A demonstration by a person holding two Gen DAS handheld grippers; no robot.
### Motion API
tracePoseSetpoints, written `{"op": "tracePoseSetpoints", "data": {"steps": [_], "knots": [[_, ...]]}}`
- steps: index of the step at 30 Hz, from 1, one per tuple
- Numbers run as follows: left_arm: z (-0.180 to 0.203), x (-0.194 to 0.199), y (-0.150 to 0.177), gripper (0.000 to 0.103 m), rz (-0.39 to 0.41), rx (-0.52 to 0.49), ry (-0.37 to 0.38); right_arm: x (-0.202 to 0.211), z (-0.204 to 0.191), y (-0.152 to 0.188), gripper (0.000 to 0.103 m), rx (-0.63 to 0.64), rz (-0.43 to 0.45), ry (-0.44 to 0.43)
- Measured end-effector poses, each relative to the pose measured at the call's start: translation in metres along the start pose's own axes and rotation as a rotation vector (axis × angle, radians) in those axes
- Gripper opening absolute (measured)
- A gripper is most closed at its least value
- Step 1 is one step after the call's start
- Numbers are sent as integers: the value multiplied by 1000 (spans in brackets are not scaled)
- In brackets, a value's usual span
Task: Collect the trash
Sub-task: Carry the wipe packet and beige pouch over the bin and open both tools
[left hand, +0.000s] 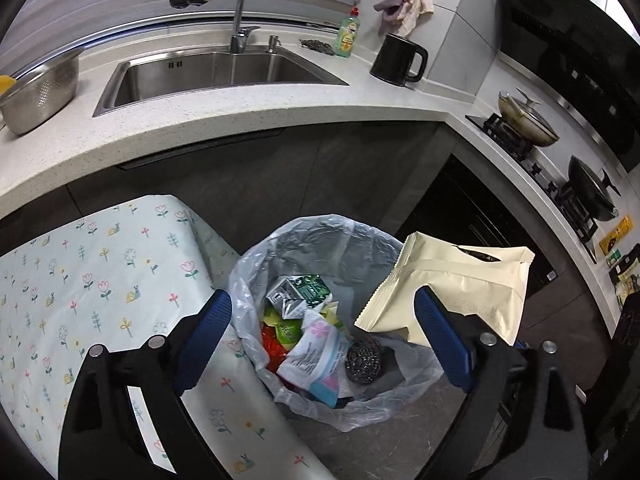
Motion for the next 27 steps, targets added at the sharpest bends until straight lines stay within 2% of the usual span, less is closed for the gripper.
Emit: {"op": "tracePoseSetpoints", "data": {"steps": [4, 13, 23, 27], "knots": [[-14, 7, 1, 88, 31, -4, -50, -8, -13, 0, 48, 24, 2, 8], [-31, 37, 3, 88, 87, -11, -135, 16, -41, -2, 56, 58, 20, -31], [-42, 102, 24, 91, 120, 8, -216, 78, -55, 12, 70, 179, 35, 37], [-45, 125, 39, 92, 116, 13, -253, 100, -61, 25, 71, 222, 12, 50]]}}
Point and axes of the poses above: each gripper's, at about its wrist camera, not at the fingertips, and x roughly against the way its jaws point, z to its right, y to its underside, the point moved 6 cm from there along -x, roughly the way its jaws point
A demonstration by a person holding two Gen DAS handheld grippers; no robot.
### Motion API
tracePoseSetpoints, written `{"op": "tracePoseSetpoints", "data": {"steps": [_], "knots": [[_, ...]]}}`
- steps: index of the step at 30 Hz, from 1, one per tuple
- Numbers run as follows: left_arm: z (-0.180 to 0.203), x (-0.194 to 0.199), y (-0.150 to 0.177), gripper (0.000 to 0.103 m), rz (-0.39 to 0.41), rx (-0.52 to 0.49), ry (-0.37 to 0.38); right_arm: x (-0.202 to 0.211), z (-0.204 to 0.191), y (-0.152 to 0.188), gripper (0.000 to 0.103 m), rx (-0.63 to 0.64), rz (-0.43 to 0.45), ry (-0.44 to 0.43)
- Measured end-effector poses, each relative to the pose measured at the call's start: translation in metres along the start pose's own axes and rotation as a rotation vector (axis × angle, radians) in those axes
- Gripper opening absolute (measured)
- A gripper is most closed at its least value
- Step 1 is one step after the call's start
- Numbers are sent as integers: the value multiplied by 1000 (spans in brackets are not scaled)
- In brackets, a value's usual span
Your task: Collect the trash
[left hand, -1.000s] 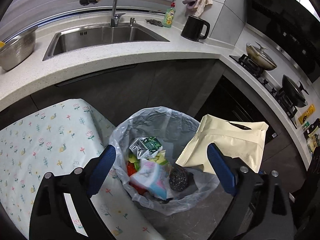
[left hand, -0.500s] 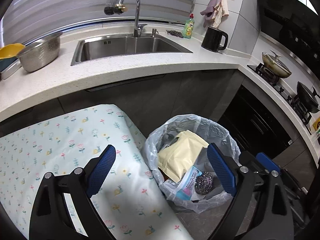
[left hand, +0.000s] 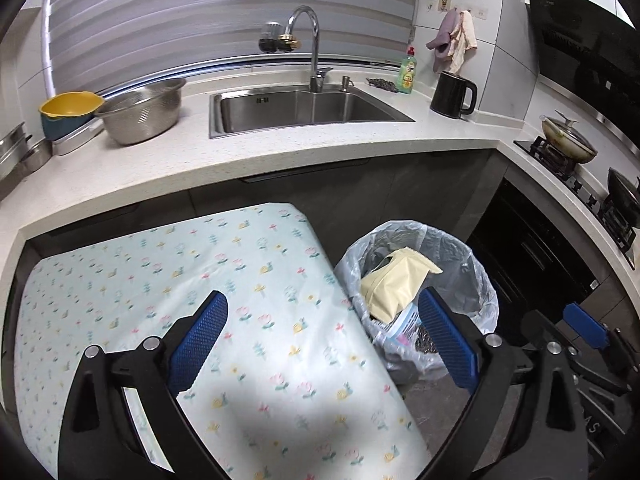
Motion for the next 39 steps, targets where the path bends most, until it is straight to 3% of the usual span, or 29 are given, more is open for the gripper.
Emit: {"op": "tracePoseSetpoints", "data": {"steps": [6, 20, 24, 27, 39], "knots": [[-8, 25, 21, 92, -16, -7, -40, 27, -10, 16, 84, 30, -4, 16], [-10, 44, 59, 92, -35, -7, -94, 43, -13, 47, 87, 57, -30, 25], [-8, 44, 64, 92, -38, 2, -104, 42, -10, 49, 88, 58, -31, 30], [-5, 42, 67, 92, -42, -2, -109, 41, -9, 50, 96, 55, -34, 27], [1, 38, 73, 92, -59, 1, -118, 38, -7, 53, 96, 64, -38, 29]]}}
Point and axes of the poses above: each gripper's, at about its wrist camera, not at the fingertips, and x roughly against the way its jaws point, z to its right, y to its underside, the point moved 6 cm from there along -x, roughly the way its jaws point
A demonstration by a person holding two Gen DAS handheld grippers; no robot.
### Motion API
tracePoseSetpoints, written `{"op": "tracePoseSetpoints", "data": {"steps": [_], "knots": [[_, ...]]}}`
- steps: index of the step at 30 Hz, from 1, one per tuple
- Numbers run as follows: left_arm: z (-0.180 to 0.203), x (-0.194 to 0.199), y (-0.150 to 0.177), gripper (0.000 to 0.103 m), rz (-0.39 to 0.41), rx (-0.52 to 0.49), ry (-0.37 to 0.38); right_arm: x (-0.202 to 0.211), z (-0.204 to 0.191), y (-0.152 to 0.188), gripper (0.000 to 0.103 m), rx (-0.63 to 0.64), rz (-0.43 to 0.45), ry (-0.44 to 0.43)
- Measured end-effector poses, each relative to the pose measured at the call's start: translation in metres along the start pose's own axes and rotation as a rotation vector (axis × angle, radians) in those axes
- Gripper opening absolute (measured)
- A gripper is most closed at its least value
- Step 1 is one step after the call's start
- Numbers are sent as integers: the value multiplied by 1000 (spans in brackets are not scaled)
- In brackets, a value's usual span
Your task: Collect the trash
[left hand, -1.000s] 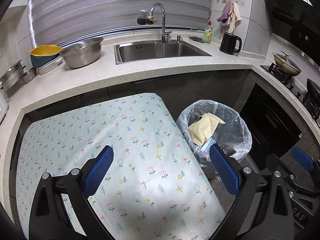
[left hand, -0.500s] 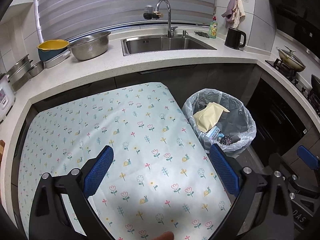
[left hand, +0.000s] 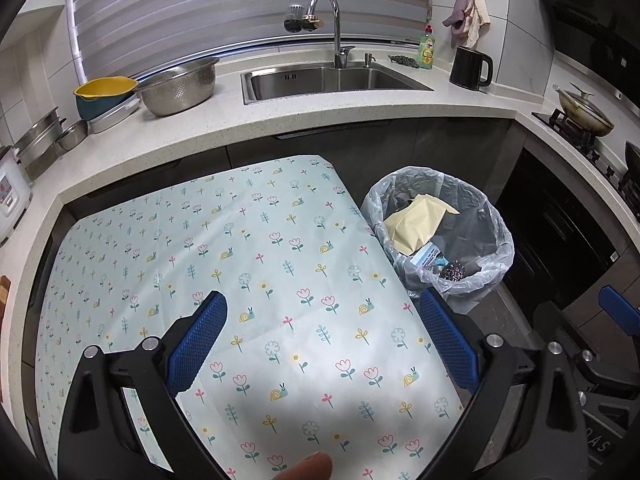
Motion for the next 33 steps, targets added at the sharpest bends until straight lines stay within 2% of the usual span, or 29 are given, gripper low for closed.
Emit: {"op": "tracePoseSetpoints", "data": {"steps": [33], "knots": [[-11, -13, 16, 92, -29, 36, -48, -15, -1, 11, 96, 10, -39, 6]]}}
Point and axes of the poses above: each gripper's, at about its wrist camera, not at the fingertips, and x roughly against the way its jaws point, z to its right, y to its underside, the point moved 6 cm from there along -x, roughly the way its jaws point
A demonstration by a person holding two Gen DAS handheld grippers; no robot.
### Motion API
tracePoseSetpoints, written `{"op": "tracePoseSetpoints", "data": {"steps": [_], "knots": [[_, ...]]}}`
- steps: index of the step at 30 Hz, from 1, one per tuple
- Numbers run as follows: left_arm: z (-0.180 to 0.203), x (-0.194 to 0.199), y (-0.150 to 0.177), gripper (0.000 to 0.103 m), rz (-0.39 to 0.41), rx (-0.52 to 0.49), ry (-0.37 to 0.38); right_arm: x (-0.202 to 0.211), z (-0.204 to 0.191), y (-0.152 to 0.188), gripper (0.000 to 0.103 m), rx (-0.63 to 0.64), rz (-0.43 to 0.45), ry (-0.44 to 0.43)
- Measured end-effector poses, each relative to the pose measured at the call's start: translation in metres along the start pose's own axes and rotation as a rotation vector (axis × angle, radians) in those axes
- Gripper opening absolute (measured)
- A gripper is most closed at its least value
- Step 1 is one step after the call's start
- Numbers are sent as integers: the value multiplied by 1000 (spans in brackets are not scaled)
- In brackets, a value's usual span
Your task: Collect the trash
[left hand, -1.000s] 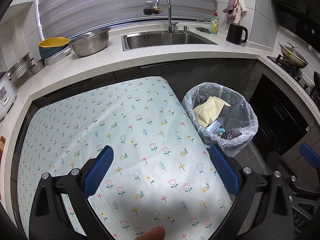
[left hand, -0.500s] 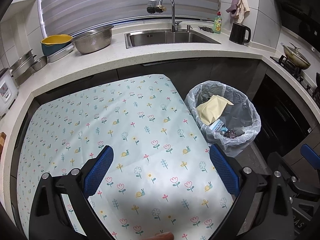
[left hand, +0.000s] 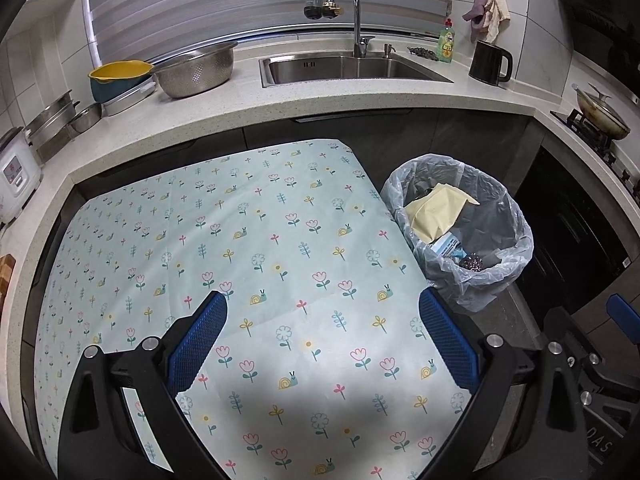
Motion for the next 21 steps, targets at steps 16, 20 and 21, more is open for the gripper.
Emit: {"op": "tracePoseSetpoints", "data": {"steps": [16, 20, 21], "knots": [[-5, -7, 3, 92, -13, -3, -10, -6, -2, 3, 96, -5, -10, -2], [-5, -8, 3, 92, -16, -4, -13, -6, -3, 3, 96, -6, -8, -3], [-5, -8, 3, 92, -16, -3, -13, -7, -4, 3, 96, -6, -9, -4]]}}
Point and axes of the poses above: each gripper's, at about its wrist camera, not at the fingertips, and x roughly against the way its jaws point, z to its right, y to its underside, the point moved 6 cm from there along -x, roughly the way its jaws point
